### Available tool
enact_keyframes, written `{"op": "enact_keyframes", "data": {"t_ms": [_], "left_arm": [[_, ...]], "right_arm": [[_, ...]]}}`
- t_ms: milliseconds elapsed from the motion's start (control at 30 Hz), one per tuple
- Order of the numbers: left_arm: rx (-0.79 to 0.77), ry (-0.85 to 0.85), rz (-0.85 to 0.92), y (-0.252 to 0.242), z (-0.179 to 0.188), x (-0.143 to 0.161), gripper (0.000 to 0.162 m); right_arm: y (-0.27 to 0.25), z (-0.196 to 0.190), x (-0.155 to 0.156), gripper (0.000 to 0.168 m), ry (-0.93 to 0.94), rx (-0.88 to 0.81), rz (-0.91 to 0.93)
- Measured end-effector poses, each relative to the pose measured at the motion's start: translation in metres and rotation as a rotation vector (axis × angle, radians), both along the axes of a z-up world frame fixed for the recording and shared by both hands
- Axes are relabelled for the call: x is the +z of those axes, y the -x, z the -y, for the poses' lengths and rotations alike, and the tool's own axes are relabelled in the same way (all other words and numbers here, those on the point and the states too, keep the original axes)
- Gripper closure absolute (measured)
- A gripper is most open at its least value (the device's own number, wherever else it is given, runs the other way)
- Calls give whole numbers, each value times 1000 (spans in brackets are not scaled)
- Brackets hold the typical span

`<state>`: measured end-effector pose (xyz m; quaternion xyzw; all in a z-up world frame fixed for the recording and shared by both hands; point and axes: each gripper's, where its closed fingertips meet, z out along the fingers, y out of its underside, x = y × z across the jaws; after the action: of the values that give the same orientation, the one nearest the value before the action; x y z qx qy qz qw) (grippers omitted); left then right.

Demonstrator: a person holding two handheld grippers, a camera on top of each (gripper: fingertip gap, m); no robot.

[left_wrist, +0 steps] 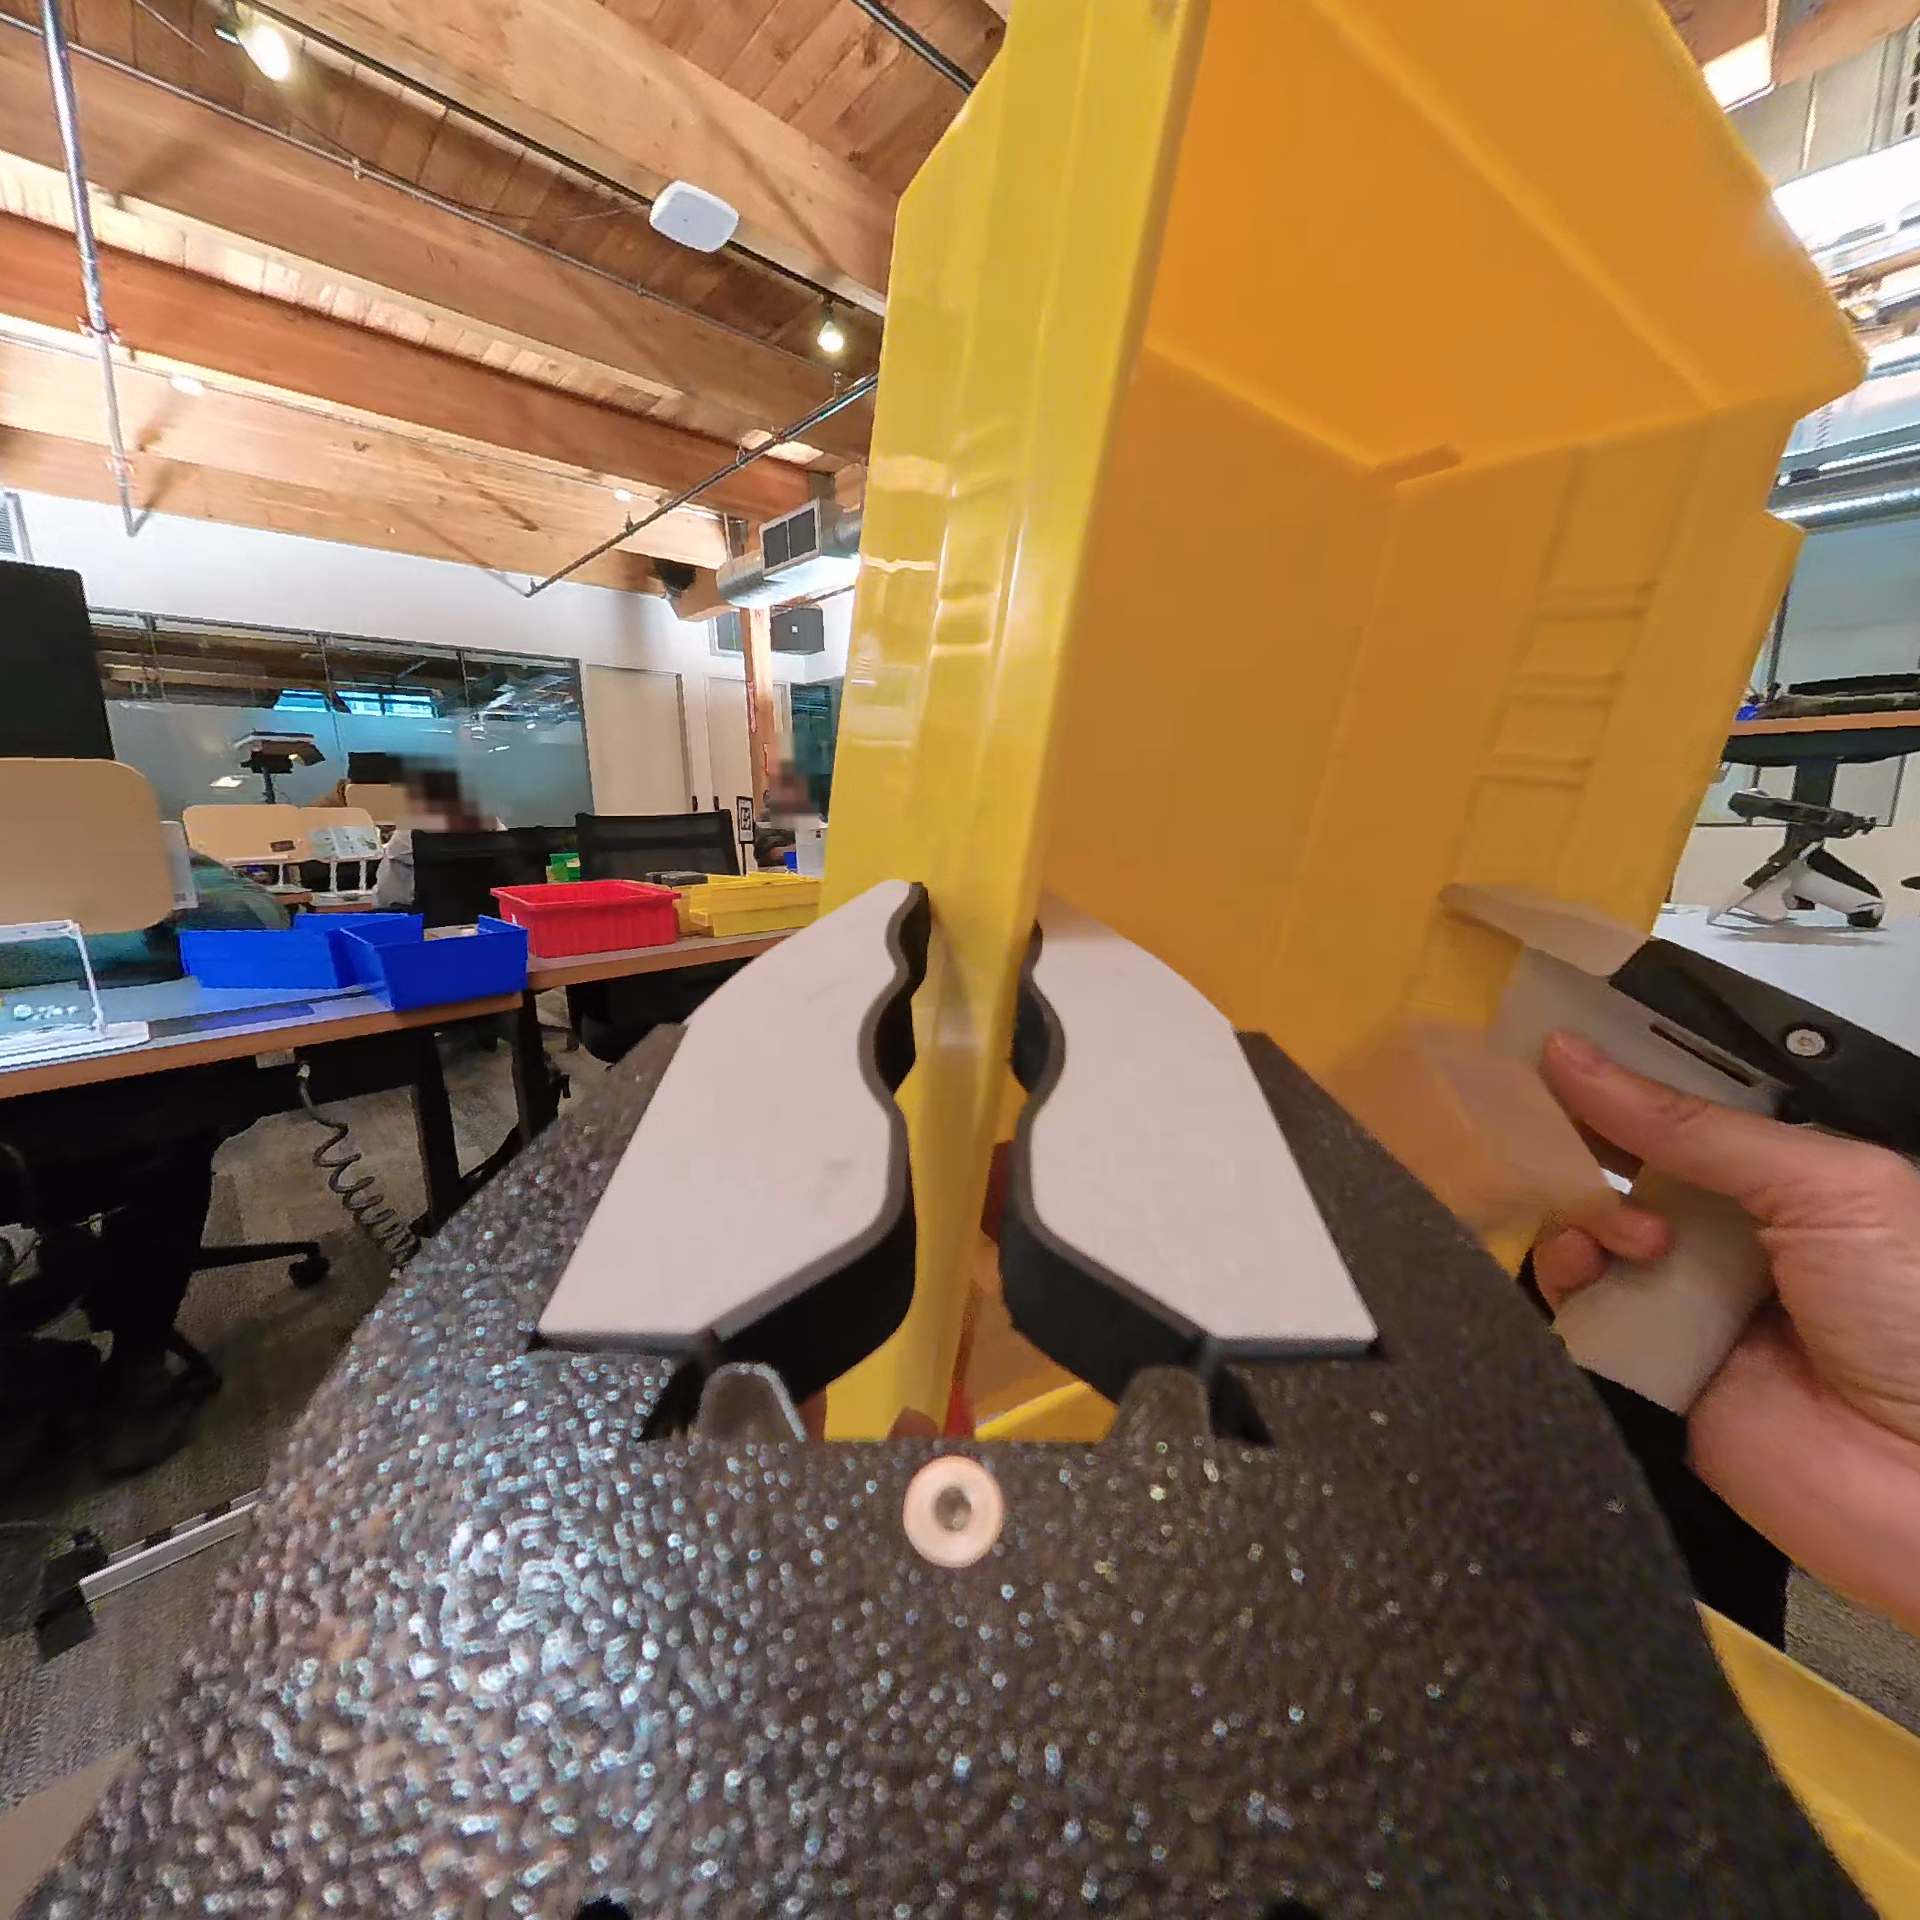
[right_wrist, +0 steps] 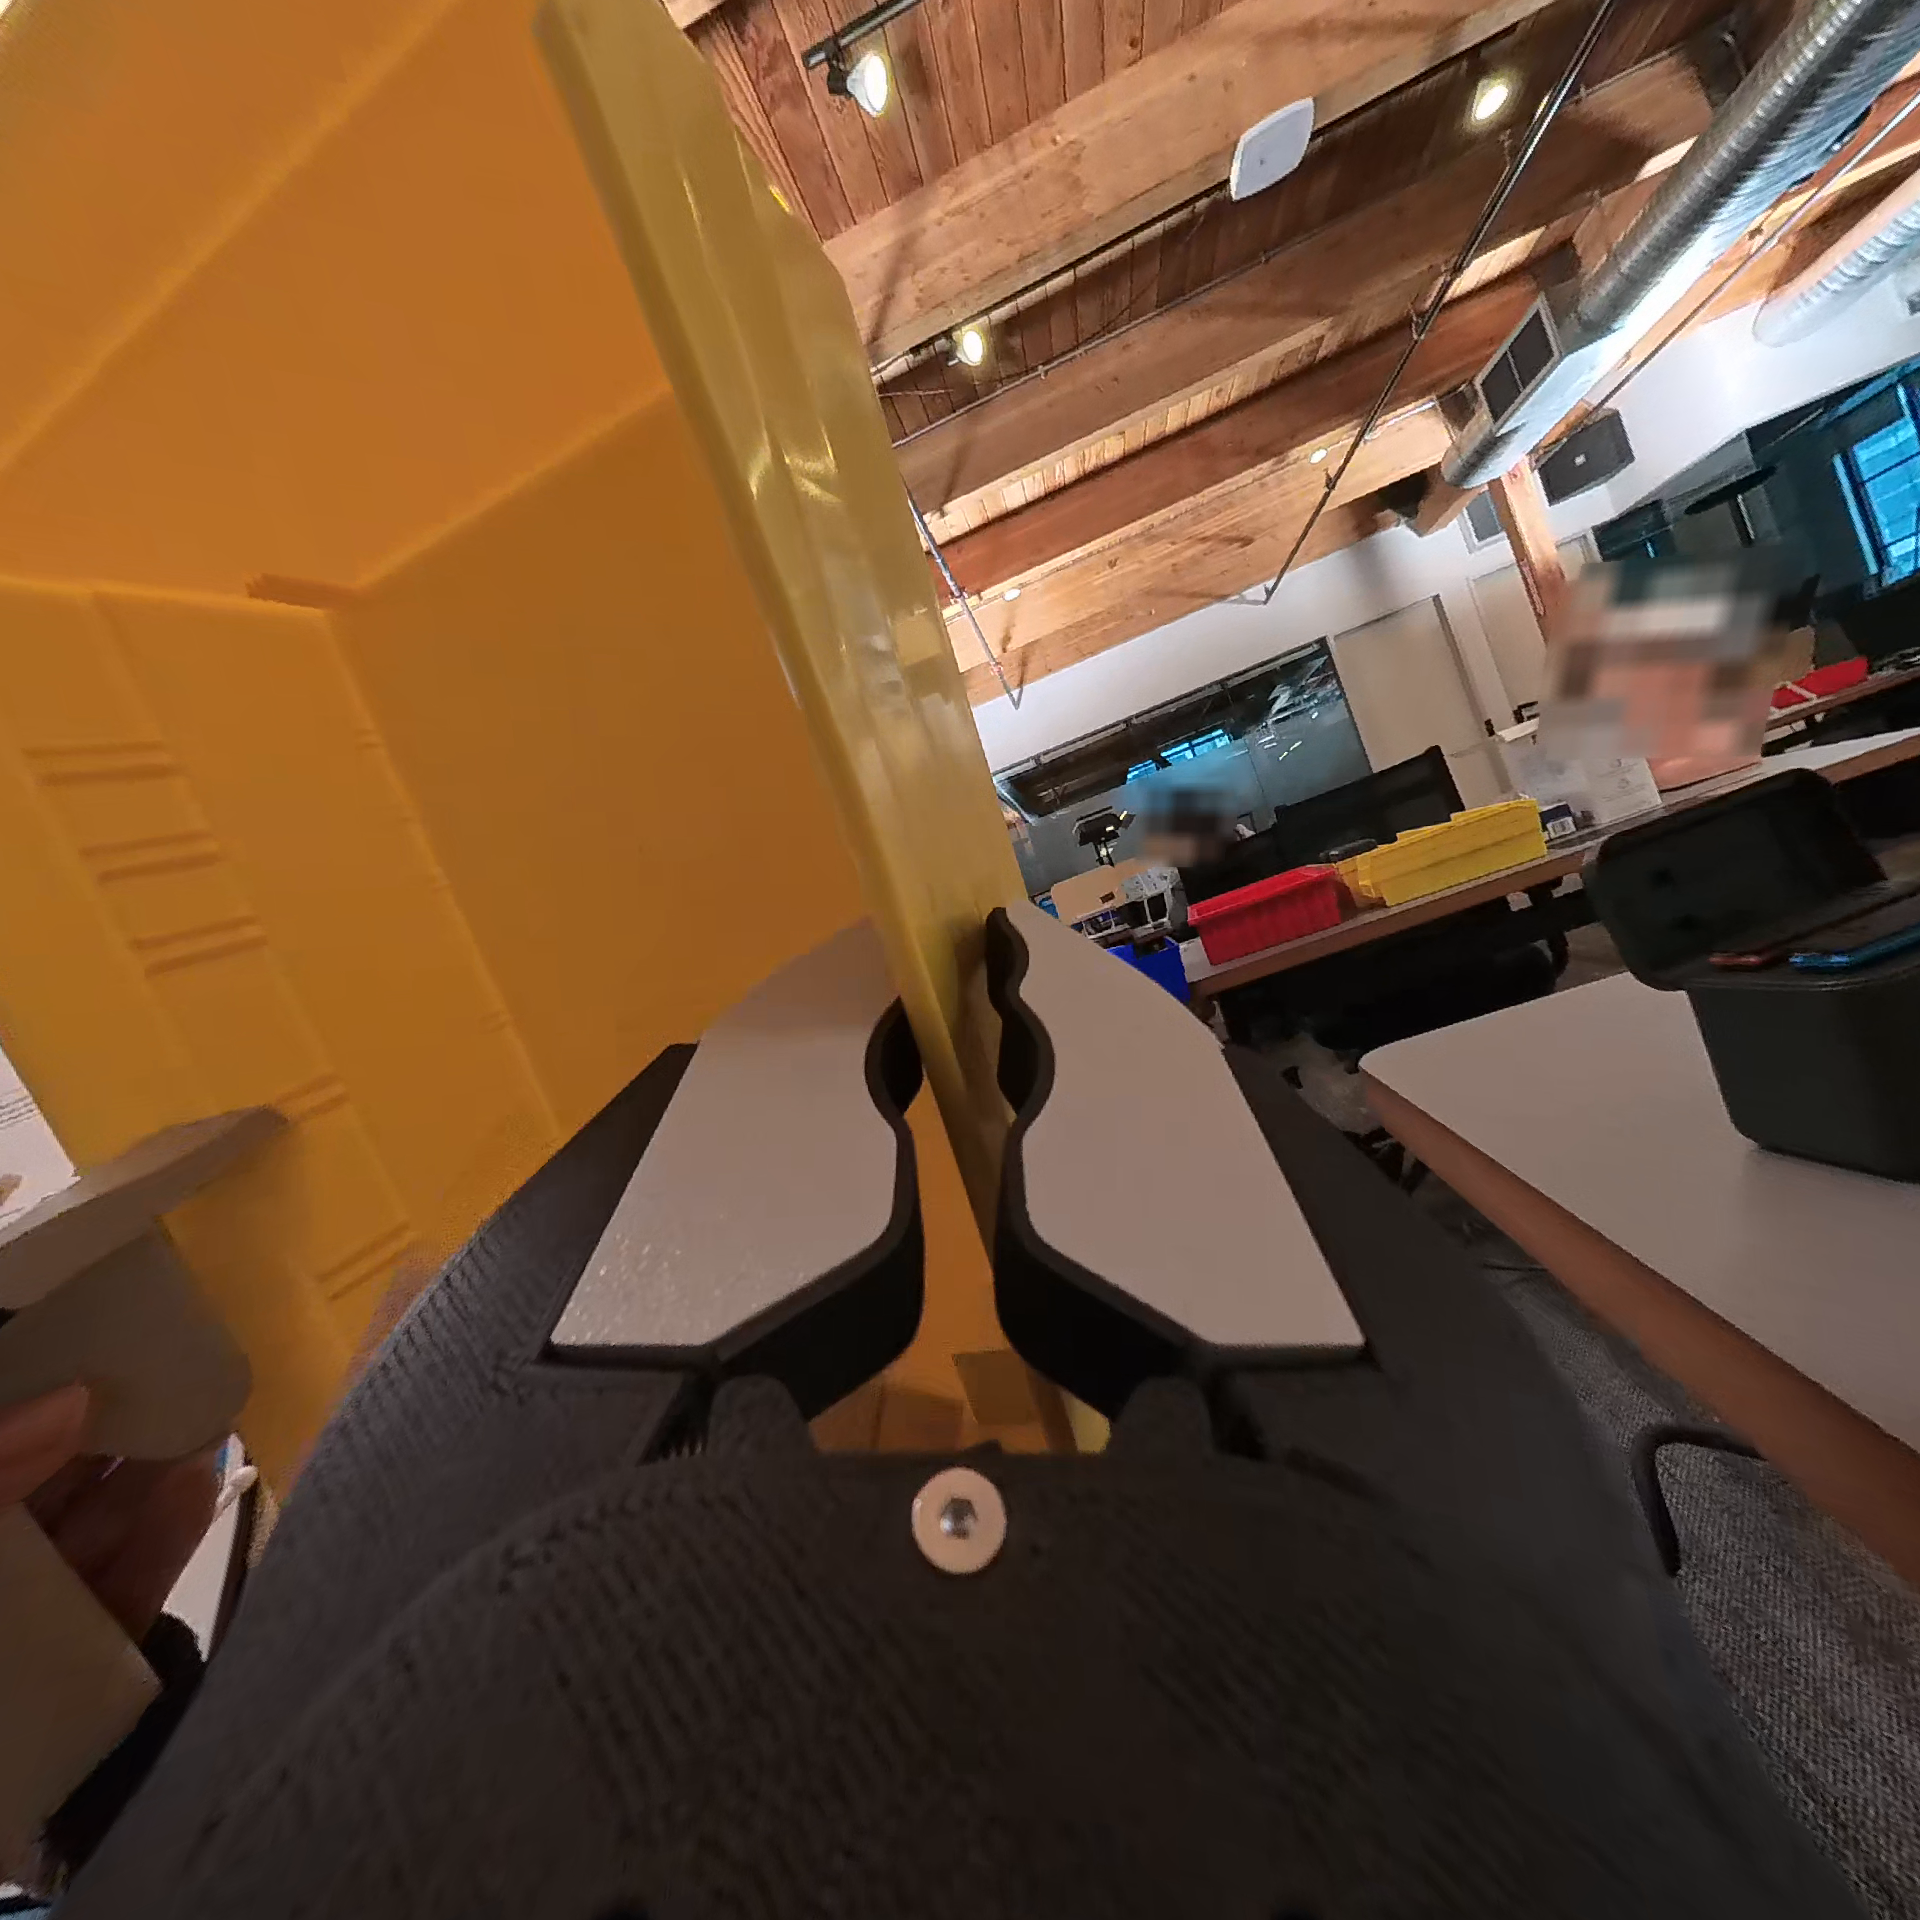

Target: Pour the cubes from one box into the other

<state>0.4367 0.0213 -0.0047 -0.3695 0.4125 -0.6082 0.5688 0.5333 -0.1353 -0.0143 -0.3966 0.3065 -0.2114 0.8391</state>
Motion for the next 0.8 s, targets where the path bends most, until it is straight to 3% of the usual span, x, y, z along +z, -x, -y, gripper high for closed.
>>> {"op": "enact_keyframes", "data": {"t_ms": [333,800], "left_arm": [[-10,-1,-44,-3,0,-14,148],[-36,23,88,12,7,11,151]], "right_arm": [[-3,0,-17,158,0,8,-33],[25,15,26,158,-21,-100,155]]}}
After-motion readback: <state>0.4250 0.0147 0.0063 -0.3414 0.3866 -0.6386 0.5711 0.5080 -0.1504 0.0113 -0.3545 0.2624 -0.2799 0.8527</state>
